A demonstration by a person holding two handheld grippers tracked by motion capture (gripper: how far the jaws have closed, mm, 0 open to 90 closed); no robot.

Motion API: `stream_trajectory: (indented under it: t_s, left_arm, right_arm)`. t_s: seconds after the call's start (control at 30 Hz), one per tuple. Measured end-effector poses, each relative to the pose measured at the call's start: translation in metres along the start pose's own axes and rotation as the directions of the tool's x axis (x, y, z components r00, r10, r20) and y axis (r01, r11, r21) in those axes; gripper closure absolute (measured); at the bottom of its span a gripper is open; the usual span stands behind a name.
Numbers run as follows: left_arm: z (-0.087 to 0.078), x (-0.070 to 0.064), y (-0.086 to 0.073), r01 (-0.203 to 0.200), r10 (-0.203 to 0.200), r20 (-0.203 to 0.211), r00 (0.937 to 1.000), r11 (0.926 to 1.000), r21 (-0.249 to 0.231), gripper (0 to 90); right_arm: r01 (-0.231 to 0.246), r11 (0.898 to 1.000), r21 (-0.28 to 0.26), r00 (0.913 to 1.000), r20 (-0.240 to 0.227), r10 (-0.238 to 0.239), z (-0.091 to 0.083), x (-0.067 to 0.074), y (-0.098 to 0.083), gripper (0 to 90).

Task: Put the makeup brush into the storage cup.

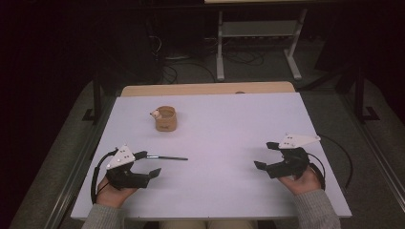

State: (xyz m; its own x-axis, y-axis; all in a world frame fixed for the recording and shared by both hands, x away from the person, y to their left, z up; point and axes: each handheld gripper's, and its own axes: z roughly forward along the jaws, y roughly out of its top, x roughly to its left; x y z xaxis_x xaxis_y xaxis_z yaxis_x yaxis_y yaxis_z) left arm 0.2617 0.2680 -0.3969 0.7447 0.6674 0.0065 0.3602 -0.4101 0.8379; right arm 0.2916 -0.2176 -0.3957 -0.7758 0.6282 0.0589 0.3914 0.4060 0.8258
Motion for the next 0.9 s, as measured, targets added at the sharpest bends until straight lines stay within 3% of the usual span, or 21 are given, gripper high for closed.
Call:
stream_trajectory:
  t_s: [0.3, 0.67, 0.73, 0.83, 0.87, 0.9]
  left_arm:
    - [0.000, 0.001, 0.000, 0.004, -0.004, -0.001, 1.0000, 1.0000, -0.005, 19.9]
    - [0.005, 0.007, 0.013, -0.041, 0.041, 0.023, 0.9989, 0.9991, 0.007, 22.0]
    - [0.008, 0.009, 0.019, -0.079, 0.078, 0.027, 0.9966, 0.9961, 0.040, 22.3]
    - [0.013, 0.014, 0.029, -0.140, 0.136, 0.045, 0.9897, 0.9858, 0.094, 23.0]
    - [0.013, 0.014, 0.029, -0.140, 0.136, 0.045, 0.9897, 0.9858, 0.094, 23.4]
    - [0.017, 0.017, 0.036, -0.174, 0.168, 0.062, 0.9839, 0.9774, 0.120, 23.7]
  right_arm:
    - [0.058, 0.998, 0.035, 0.9975, -0.041, -0.057, 0.010, 0.002, 0.029, 15.2]
    - [0.070, 0.997, 0.038, 0.9962, -0.055, -0.068, 0.014, 0.004, 0.036, 15.2]
    - [0.077, 0.996, 0.035, 0.9958, -0.052, -0.075, 0.013, 0.004, 0.036, 15.1]
    - [0.072, 0.997, 0.025, 0.9963, -0.048, -0.071, 0.011, 0.005, 0.035, 15.2]
    - [0.070, 0.997, 0.022, 0.9964, -0.048, -0.069, 0.011, 0.005, 0.035, 15.2]
    - [0.067, 0.998, 0.022, 0.9966, -0.049, -0.066, 0.011, 0.005, 0.035, 15.1]
